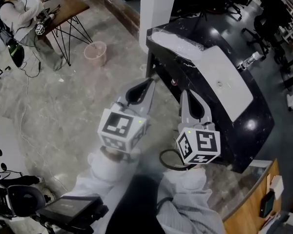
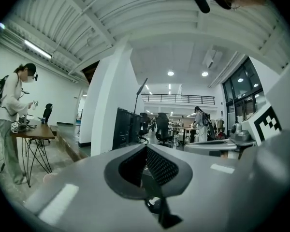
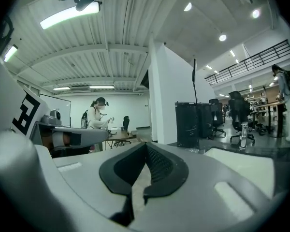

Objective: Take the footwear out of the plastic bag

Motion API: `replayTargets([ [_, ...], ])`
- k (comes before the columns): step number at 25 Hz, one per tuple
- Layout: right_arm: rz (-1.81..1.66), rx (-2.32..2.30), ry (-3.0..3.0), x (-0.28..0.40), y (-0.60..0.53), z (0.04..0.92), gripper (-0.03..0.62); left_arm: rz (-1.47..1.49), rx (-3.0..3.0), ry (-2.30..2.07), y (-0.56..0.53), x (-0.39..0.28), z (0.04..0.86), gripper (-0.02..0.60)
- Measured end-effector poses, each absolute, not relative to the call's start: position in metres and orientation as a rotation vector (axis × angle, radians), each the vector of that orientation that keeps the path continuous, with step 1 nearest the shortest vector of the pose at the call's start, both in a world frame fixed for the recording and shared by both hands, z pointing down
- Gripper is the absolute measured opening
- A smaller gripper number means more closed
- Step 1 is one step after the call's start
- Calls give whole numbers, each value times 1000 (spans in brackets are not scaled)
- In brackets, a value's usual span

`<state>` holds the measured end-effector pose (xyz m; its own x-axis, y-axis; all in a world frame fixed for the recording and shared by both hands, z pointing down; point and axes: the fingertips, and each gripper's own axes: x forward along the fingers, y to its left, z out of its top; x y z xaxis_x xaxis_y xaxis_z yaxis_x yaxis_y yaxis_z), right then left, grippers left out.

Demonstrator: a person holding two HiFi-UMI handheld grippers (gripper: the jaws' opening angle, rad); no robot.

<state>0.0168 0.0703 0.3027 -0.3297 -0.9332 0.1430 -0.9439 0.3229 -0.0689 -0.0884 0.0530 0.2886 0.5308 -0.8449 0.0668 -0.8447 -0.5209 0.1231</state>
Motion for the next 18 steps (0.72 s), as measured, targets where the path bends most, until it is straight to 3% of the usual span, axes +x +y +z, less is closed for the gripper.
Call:
replayTargets([
  [9,266,1789,-2480,37,-84,327,14,30,2568,-1442,-96,-91,321,0],
  [18,285,1700,-2467,62,-229,332,14,111,2536,-1442,-246,-50,341,0],
])
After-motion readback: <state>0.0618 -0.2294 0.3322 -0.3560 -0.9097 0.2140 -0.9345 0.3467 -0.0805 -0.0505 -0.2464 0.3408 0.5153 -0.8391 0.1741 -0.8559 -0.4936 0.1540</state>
